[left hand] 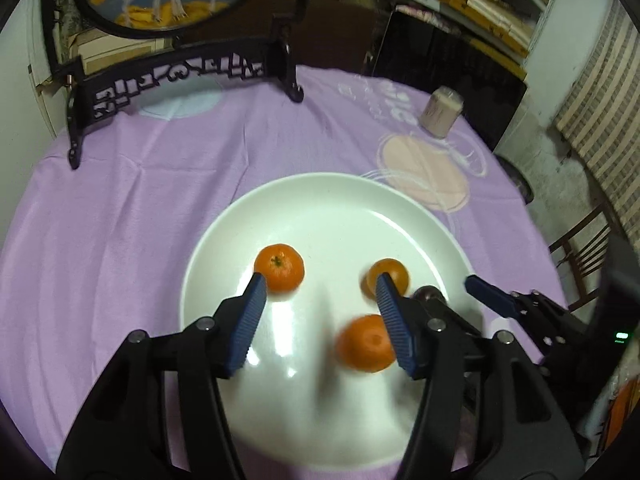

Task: Organize fruits
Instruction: 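Carry both fruits onto the white plate and release them, then grasp a dark cherry with the right tool while the left grasps a brown fruit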

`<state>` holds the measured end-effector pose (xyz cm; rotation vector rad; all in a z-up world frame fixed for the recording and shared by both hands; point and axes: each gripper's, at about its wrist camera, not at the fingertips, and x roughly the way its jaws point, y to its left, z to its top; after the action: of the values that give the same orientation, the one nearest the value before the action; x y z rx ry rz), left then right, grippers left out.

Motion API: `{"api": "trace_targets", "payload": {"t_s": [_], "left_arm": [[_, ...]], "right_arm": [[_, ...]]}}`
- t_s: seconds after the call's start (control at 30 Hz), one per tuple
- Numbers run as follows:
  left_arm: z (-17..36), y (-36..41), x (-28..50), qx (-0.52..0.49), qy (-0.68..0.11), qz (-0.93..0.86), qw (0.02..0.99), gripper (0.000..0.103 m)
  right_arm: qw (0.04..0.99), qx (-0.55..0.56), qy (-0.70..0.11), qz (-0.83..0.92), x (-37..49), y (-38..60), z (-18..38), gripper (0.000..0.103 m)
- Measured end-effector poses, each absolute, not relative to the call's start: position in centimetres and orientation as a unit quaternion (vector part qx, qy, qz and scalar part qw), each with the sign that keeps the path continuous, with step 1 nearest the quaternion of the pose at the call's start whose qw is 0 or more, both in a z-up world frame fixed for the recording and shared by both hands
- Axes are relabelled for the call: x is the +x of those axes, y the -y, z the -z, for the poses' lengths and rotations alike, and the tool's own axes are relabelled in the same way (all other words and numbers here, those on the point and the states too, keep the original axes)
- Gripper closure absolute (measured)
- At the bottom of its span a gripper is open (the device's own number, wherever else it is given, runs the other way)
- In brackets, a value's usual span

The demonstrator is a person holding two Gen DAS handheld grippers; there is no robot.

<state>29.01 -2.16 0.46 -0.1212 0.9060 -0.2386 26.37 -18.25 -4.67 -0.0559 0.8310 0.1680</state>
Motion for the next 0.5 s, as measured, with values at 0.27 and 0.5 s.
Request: {"api": "trace_targets", "payload": {"t_s": [0.27, 0.5], "left_arm": [[-3.7, 0.2, 17.8, -0.039, -0.357, 0.104, 0.927, 0.033], [0.3, -4.8, 9.4, -0.043, -0.393, 0.075, 0.915, 0.033]], "right_arm": [[0.925, -0.022, -0.368, -0.087, 22.9, 18.9, 3.3, 0.053], [0.929, -0.007, -0.358, -0.091, 18.0, 18.9, 3.0, 0.053]]}}
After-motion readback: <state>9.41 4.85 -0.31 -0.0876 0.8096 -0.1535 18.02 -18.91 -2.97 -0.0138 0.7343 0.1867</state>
